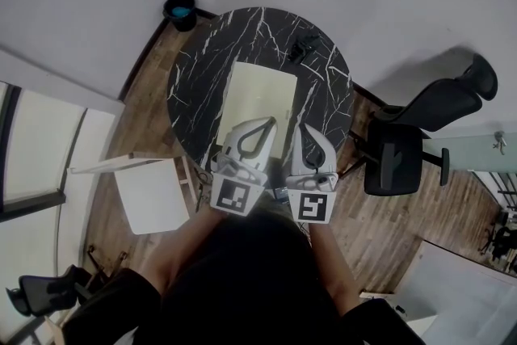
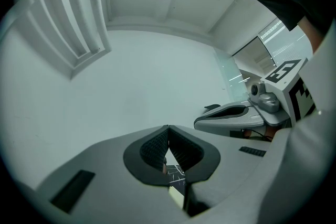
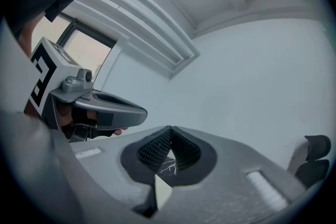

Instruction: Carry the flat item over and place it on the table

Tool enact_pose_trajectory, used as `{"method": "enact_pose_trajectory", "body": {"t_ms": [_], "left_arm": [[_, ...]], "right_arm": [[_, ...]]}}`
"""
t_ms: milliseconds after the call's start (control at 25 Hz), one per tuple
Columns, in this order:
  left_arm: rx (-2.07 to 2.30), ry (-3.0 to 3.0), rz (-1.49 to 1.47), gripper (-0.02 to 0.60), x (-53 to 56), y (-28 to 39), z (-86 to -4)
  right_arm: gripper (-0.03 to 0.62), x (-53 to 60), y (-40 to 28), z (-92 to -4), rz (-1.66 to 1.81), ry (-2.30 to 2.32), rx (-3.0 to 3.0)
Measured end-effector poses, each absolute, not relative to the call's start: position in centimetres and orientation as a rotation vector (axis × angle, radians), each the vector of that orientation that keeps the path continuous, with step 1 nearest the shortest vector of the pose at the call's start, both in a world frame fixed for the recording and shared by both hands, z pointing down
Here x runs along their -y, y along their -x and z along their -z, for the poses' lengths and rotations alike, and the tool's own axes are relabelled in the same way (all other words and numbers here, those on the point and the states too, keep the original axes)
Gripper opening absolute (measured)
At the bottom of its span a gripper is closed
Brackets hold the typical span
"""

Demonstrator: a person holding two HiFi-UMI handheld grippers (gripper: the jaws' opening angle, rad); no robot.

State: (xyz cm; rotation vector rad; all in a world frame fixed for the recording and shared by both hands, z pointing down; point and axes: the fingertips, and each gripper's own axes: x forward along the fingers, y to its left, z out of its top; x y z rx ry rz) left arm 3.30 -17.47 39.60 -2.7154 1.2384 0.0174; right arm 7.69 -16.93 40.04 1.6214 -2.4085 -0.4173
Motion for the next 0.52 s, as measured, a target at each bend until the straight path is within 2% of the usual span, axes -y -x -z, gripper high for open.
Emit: {"method": "enact_pose_trajectory", "body": {"t_ms": [520], "left_arm": [[-1.252, 2.714, 0.004, 0.005, 18.08, -3.08, -40.35]], "right_arm": [[-0.005, 17.54, -7.34, -40.41, 0.426, -1.618, 2.427]]}}
